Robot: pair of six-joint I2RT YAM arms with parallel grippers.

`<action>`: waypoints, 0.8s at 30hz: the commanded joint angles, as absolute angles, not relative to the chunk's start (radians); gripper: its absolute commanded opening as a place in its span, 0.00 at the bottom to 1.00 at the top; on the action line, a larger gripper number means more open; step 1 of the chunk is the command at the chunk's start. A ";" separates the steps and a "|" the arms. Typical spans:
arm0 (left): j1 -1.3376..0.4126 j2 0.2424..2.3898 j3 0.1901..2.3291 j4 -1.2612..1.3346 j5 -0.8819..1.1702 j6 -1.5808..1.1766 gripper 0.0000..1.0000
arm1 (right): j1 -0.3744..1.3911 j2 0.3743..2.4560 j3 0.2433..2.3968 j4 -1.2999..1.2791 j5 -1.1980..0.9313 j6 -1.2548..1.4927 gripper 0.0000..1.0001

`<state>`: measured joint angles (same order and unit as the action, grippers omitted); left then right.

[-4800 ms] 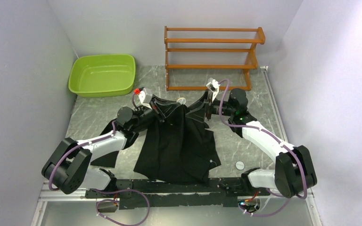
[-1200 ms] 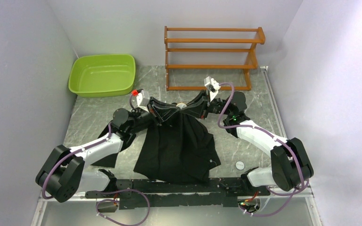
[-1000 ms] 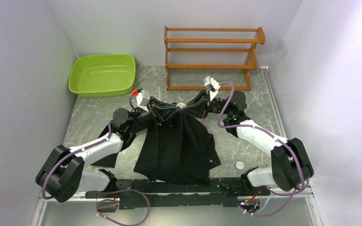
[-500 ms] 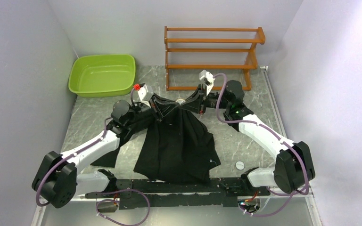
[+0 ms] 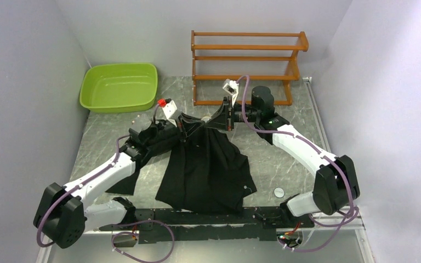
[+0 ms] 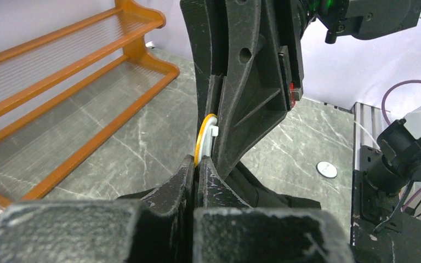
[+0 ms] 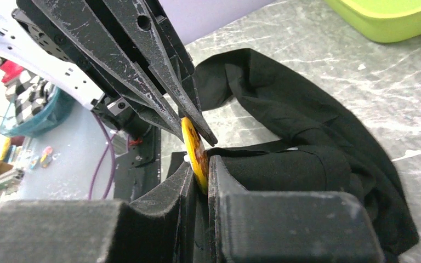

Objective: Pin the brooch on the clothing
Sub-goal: Pin the brooch to the clothes.

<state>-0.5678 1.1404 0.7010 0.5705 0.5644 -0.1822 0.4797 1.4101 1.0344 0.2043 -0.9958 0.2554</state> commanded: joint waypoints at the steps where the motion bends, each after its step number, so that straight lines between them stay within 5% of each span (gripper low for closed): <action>1: -0.601 1.068 0.669 0.650 0.634 -0.116 0.03 | 0.485 1.436 1.078 0.278 -0.940 0.347 0.00; 24: -0.601 1.059 0.479 0.953 0.517 -0.196 0.03 | 0.464 1.398 0.962 0.669 -1.045 0.610 0.00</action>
<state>-0.5919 1.0706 0.5064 0.8921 0.5018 -0.1890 0.4931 1.4372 0.9558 0.5110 -1.0821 0.5205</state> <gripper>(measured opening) 0.043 0.124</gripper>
